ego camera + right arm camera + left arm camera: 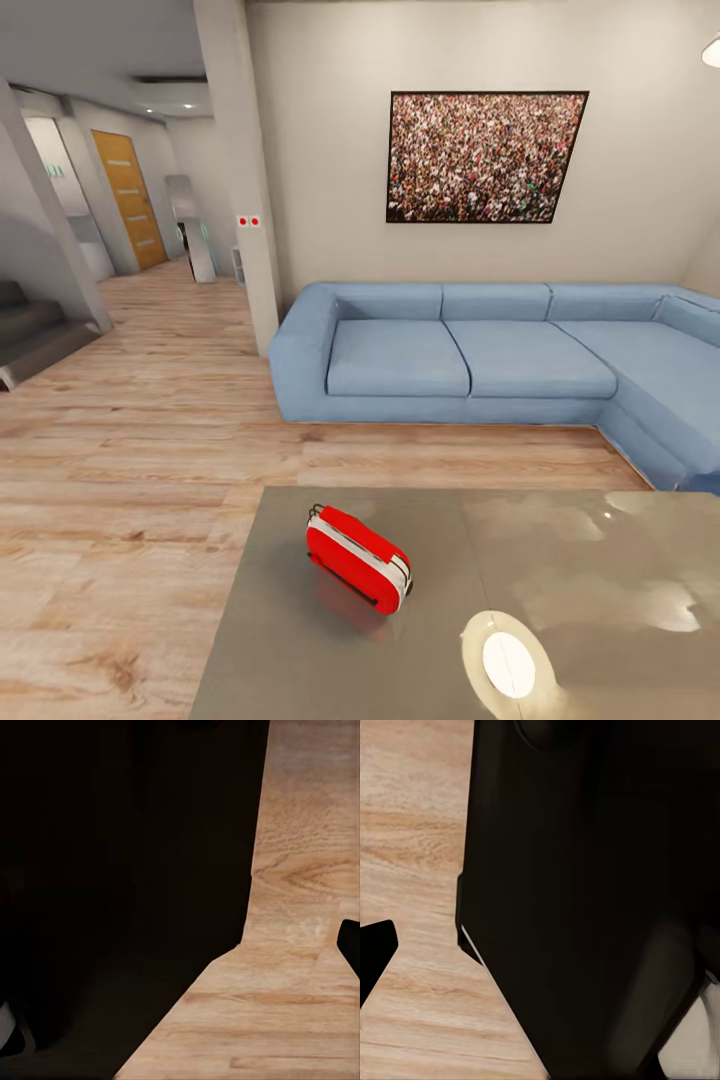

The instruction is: Turn on the radio receiver that's on the table in the living room.

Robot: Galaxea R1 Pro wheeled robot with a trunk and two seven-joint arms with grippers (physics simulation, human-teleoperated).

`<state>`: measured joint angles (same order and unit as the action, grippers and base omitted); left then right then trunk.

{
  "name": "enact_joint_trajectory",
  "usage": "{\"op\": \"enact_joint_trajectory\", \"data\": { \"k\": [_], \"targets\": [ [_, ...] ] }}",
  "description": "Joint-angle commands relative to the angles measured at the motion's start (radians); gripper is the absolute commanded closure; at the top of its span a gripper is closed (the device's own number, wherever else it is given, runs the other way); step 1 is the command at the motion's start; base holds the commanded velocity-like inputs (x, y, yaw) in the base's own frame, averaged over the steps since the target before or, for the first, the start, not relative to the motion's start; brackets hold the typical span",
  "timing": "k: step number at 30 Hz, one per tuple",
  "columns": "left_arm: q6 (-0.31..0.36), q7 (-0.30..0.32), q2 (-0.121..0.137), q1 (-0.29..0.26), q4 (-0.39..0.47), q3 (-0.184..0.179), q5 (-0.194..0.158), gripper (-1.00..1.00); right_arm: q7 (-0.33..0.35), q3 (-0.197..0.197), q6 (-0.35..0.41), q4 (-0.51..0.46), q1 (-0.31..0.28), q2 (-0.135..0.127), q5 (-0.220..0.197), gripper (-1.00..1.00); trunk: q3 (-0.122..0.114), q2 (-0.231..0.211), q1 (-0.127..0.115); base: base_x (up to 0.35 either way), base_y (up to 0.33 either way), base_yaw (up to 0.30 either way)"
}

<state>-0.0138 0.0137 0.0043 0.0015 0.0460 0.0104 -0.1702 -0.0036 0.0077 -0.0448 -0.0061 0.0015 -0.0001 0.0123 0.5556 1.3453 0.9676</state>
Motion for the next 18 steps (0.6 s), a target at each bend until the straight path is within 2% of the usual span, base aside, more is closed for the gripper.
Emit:
{"op": "enact_joint_trajectory", "data": {
  "k": [1, 18],
  "targets": [
    [0.000, 0.000, 0.000, 0.000, 0.000, 0.000, 0.000, -1.00, 0.000, 0.000, 0.000, 0.000, 0.000, 0.000, 0.000, -1.00, -0.003, -0.007, -0.004, 0.000, 0.000, 0.000],
    [0.000, 0.000, 0.000, 0.000, 0.000, -0.001, 0.000, -1.00, -0.001, -0.001, -0.002, 0.000, 0.000, 0.000, -0.002, -1.00, -0.057, -0.126, -0.069, 0.000, 0.000, 0.000]
  ]
}}
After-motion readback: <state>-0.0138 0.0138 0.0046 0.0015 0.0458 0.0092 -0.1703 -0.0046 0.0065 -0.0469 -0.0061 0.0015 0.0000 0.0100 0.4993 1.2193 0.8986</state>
